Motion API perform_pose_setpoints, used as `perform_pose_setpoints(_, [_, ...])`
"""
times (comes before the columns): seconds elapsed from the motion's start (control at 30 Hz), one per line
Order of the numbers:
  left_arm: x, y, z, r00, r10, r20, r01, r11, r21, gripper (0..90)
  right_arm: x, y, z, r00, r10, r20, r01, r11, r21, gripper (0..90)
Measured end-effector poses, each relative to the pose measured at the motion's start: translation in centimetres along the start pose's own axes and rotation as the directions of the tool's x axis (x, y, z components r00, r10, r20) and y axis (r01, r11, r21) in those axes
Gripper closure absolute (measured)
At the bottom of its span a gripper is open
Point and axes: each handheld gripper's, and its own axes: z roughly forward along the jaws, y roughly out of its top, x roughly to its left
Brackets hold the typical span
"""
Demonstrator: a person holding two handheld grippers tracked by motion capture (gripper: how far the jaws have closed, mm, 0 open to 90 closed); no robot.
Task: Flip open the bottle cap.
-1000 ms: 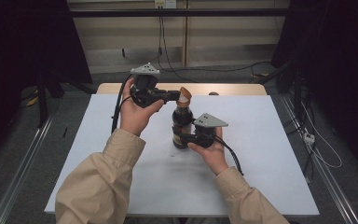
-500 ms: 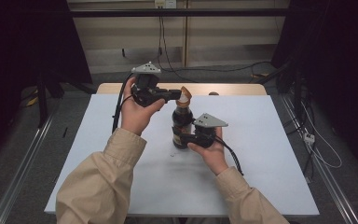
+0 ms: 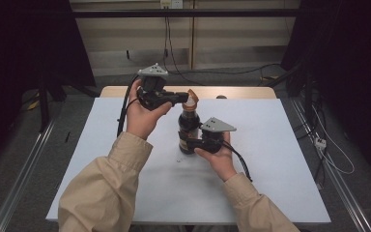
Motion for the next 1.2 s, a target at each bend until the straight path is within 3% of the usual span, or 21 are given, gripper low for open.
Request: perform_pose_setpoints(1.2, [-0.18,0.35,0.63,1.0,0.004,0.004,-0.004,1.0,-0.004,90.0,0.04,-0.05,0.02,1.0,0.002,0.0,-0.002,1.0,0.003,30.2])
